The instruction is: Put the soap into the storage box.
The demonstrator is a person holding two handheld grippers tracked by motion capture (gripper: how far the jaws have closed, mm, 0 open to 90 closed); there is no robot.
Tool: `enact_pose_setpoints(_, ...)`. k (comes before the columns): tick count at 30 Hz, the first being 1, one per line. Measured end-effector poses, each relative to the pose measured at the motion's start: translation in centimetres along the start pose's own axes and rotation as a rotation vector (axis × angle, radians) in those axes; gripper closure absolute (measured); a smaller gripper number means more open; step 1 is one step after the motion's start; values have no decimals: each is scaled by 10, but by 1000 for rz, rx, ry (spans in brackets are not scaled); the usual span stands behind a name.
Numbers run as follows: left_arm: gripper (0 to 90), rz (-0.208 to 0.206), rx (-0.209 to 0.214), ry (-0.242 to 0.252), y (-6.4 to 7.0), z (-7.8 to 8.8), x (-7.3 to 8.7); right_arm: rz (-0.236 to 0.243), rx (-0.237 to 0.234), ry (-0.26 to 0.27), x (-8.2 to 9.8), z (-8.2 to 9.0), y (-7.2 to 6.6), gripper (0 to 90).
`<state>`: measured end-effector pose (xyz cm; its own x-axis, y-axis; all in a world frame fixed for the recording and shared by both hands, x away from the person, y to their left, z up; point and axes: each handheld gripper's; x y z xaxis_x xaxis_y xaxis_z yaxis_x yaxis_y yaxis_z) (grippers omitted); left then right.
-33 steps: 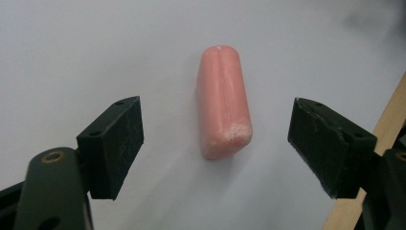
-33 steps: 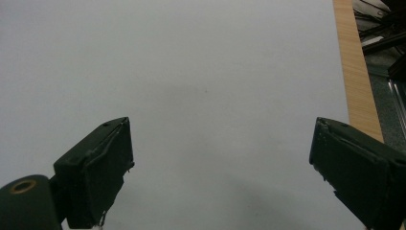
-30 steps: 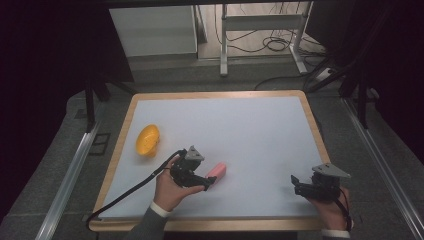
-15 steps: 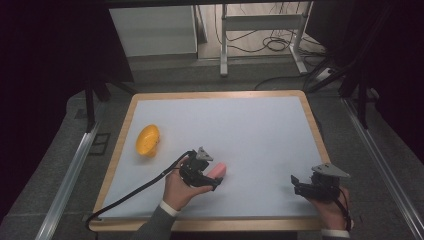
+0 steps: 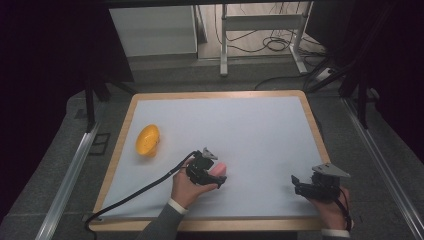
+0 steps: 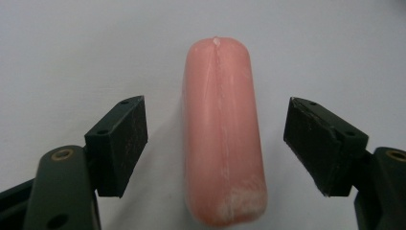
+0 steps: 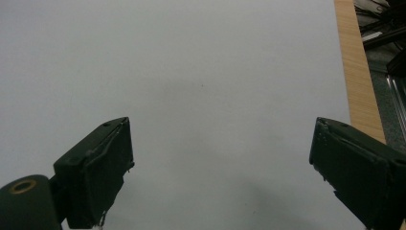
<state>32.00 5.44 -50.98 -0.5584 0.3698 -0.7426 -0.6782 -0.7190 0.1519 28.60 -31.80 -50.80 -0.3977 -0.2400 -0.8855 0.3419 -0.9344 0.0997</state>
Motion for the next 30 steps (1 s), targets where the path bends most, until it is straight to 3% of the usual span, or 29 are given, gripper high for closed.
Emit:
enact_pose_setpoints(6,297,-14,-18,-16,2,-7,5,-5,3,-1,1,0,1,73)
enact_pose_setpoints(11,400,-16,-37,-7,2,-8,6,-5,3,-5,1,0,1,73)
enact_pose_setpoints(19,579,-20,-26,2,2,-9,6,-5,5,-7,1,0,1,73)
enact_pose_setpoints(30,598,-39,-43,-12,0,-6,6,-6,5,-5,1,0,2,73)
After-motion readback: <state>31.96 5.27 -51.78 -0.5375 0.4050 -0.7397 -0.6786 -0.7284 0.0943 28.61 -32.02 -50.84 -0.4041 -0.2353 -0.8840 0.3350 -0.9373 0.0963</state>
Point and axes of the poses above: each handheld gripper's, and its own axes: z roughly backward along the jaws, x roughly out of its underside, y roughly to its right, and after that the axes turned 11 degrees about y, right-handed
